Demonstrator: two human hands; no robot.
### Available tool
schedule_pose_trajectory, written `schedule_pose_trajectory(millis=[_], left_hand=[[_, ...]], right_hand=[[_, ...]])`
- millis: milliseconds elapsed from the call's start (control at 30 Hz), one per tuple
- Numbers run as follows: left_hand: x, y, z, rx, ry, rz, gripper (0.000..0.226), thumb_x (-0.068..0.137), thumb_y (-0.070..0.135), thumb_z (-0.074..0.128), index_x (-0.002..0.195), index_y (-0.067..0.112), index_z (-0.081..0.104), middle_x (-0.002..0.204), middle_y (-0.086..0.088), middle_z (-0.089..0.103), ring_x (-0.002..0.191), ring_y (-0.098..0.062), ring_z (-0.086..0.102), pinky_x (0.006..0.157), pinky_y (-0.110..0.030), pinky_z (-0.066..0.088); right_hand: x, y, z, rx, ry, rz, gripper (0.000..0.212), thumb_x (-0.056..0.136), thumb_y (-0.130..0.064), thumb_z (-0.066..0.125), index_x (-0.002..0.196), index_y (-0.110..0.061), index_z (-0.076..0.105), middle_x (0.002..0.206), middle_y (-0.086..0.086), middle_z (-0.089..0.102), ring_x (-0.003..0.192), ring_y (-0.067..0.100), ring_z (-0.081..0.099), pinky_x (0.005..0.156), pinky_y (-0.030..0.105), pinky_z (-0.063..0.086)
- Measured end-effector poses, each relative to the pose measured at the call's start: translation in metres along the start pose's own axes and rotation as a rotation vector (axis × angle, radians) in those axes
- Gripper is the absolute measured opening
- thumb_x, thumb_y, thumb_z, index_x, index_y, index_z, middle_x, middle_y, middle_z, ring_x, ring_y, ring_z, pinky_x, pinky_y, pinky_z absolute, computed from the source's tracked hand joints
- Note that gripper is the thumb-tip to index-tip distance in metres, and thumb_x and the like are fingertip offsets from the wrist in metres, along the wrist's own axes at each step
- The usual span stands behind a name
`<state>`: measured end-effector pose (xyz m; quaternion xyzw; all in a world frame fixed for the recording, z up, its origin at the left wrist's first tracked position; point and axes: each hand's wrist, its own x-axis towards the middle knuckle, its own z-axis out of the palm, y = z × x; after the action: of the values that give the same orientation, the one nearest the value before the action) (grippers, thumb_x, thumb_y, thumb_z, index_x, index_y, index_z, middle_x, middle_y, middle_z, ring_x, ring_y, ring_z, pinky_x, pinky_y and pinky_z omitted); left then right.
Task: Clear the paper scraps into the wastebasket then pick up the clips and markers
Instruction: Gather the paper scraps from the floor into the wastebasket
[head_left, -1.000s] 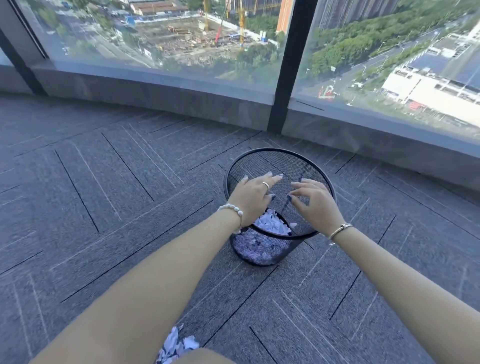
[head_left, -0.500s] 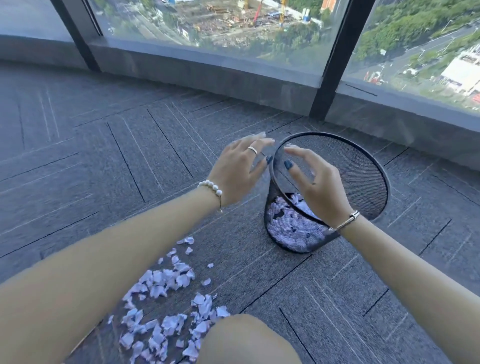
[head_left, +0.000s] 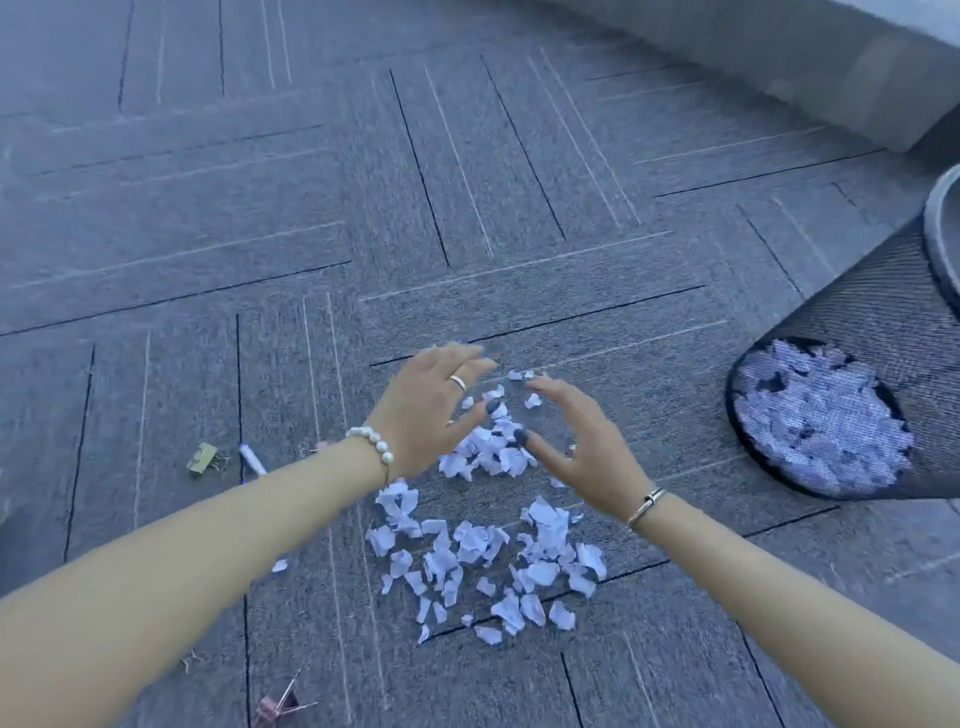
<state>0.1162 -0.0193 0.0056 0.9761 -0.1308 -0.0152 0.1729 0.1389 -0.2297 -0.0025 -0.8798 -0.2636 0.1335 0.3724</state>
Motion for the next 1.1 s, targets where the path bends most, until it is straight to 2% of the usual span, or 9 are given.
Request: schedule_pose_trajectory(millis=[167,333,400,500,600,667,867,1000,1100], left_hand=[[-0.047,-0.045,0.066,0.134,-0.136,-0.205,0.071,0.079,0.067,0.012,0.141,0.032,0.014,0.152,-0.003,0.007,0.138,-0.026,-0.003,0.109,-0.041,-0.005],[-0.058,-0.064,0.095,-0.010,-0.141,-0.399,0.080,0.074,0.076,0.013,0.141,0.034,0.007,0.152,-0.002,-0.001,0.138,-0.022,-0.008,0.112,-0.045,-0.001],[-0.062,-0.061,0.098,-0.092,-0.148,-0.357,0.081,0.074,0.077,0.010,0.142,0.032,0.009,0.153,0.000,-0.001,0.138,-0.017,-0.008,0.112,-0.040,-0.003],[-0.072,-0.045,0.097,-0.154,-0.165,-0.239,0.080,0.077,0.073,0.009,0.142,0.027,0.013,0.152,0.000,0.006,0.138,-0.012,-0.005,0.111,-0.032,-0.006],[-0.086,-0.027,0.103,-0.206,-0.107,-0.164,0.077,0.080,0.071,0.013,0.140,0.024,0.023,0.148,-0.002,0.023,0.137,-0.015,0.009,0.113,-0.038,0.004],[-0.095,-0.017,0.110,-0.250,-0.051,-0.127,0.073,0.082,0.070,0.020,0.136,0.022,0.028,0.142,-0.003,0.034,0.133,-0.016,0.020,0.111,-0.042,0.015],[-0.098,-0.008,0.119,-0.281,0.107,-0.102,0.070,0.080,0.070,0.032,0.128,0.018,0.032,0.136,-0.003,0.036,0.128,-0.018,0.030,0.108,-0.042,0.021],[-0.084,-0.010,0.112,-0.276,0.225,-0.137,0.072,0.077,0.073,0.033,0.122,0.017,0.035,0.138,-0.004,0.030,0.130,-0.022,0.028,0.109,-0.043,0.018],[-0.080,-0.007,0.112,-0.204,0.132,-0.089,0.079,0.073,0.076,0.033,0.131,0.022,0.028,0.145,-0.002,0.020,0.135,-0.022,0.017,0.110,-0.049,0.012]], right_hand=[[0.018,0.043,0.051,-0.237,-0.129,0.068,0.062,0.081,-0.054,0.052,0.134,-0.037,0.025,0.148,-0.008,0.022,0.139,0.022,0.002,0.109,0.050,0.013],[0.048,0.059,0.068,-0.382,-0.207,0.096,0.078,0.078,-0.065,0.043,0.140,-0.034,0.006,0.152,-0.004,-0.002,0.138,0.020,-0.010,0.110,0.048,0.005],[0.051,0.060,0.075,-0.360,-0.204,0.095,0.078,0.080,-0.062,0.042,0.141,-0.029,0.005,0.152,-0.003,0.004,0.138,0.015,-0.005,0.111,0.043,0.005],[0.034,0.047,0.081,-0.245,-0.232,0.002,0.068,0.083,-0.058,0.038,0.139,-0.027,0.018,0.147,-0.002,0.025,0.133,0.008,0.014,0.112,0.038,0.013],[0.000,0.029,0.085,-0.122,-0.317,-0.080,0.050,0.086,-0.049,0.035,0.133,-0.035,0.025,0.134,-0.009,0.042,0.118,-0.001,0.032,0.103,0.035,0.032],[-0.019,0.023,0.085,-0.032,-0.326,-0.083,0.046,0.087,-0.043,0.036,0.131,-0.040,0.023,0.130,-0.017,0.042,0.115,-0.003,0.039,0.097,0.028,0.035],[-0.037,0.029,0.072,0.192,-0.103,0.005,0.048,0.087,-0.032,0.034,0.134,-0.031,0.027,0.128,-0.016,0.050,0.115,-0.002,0.048,0.093,0.015,0.040],[-0.033,0.040,0.059,0.080,0.132,0.035,0.033,0.084,-0.026,0.039,0.116,-0.029,0.046,0.111,-0.013,0.056,0.092,-0.008,0.053,0.081,0.020,0.045],[-0.033,0.057,0.058,-0.025,0.131,0.097,0.039,0.085,-0.012,0.050,0.121,-0.027,0.045,0.128,-0.009,0.046,0.119,0.002,0.041,0.101,0.032,0.031]])
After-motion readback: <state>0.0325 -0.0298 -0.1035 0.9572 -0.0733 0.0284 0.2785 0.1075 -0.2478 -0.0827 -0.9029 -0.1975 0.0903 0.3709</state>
